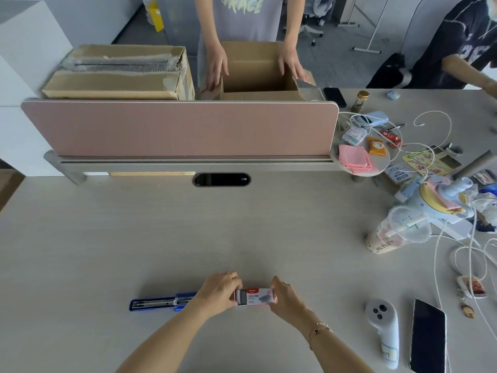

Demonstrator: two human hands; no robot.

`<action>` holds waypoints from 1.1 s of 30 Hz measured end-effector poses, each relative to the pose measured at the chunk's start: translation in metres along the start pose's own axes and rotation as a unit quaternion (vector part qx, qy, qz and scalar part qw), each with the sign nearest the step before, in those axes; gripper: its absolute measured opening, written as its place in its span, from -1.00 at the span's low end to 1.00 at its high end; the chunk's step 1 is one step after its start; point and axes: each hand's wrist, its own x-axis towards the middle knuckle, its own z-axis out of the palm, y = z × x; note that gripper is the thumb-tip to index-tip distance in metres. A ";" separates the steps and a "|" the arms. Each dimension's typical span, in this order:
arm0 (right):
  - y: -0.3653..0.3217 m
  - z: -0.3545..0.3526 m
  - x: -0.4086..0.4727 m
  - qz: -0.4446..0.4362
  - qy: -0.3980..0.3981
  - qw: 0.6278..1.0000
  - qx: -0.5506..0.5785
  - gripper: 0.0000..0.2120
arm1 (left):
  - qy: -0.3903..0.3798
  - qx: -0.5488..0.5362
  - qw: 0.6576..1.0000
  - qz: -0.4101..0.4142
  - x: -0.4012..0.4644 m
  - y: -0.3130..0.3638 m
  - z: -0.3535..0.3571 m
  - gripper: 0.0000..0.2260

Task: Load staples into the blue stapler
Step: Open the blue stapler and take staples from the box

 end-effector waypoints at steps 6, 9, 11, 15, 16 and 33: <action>0.000 0.000 0.000 -0.007 0.001 1.000 0.003 -0.75 | 0.002 -0.012 1.000 -0.017 -0.003 -0.002 0.002 -0.91; 0.000 0.001 -0.001 -0.007 0.004 1.000 -0.002 -0.76 | 0.015 -0.007 1.000 -0.024 -0.003 -0.001 0.002 -0.86; -0.001 0.001 -0.001 -0.005 0.005 1.000 -0.004 -0.75 | 0.015 0.001 0.999 -0.031 -0.003 0.000 0.002 -0.83; -0.001 0.000 -0.002 -0.002 0.005 1.000 -0.004 -0.75 | 0.009 0.007 0.999 -0.042 -0.002 0.004 0.002 -0.78; -0.001 0.000 -0.003 -0.001 0.005 1.000 -0.004 -0.75 | 0.008 0.008 0.999 -0.043 -0.001 0.004 0.002 -0.77; 0.000 -0.002 -0.004 -0.011 0.007 1.000 -0.009 -0.74 | -0.060 -0.166 0.972 -0.156 0.004 0.000 -0.009 -0.69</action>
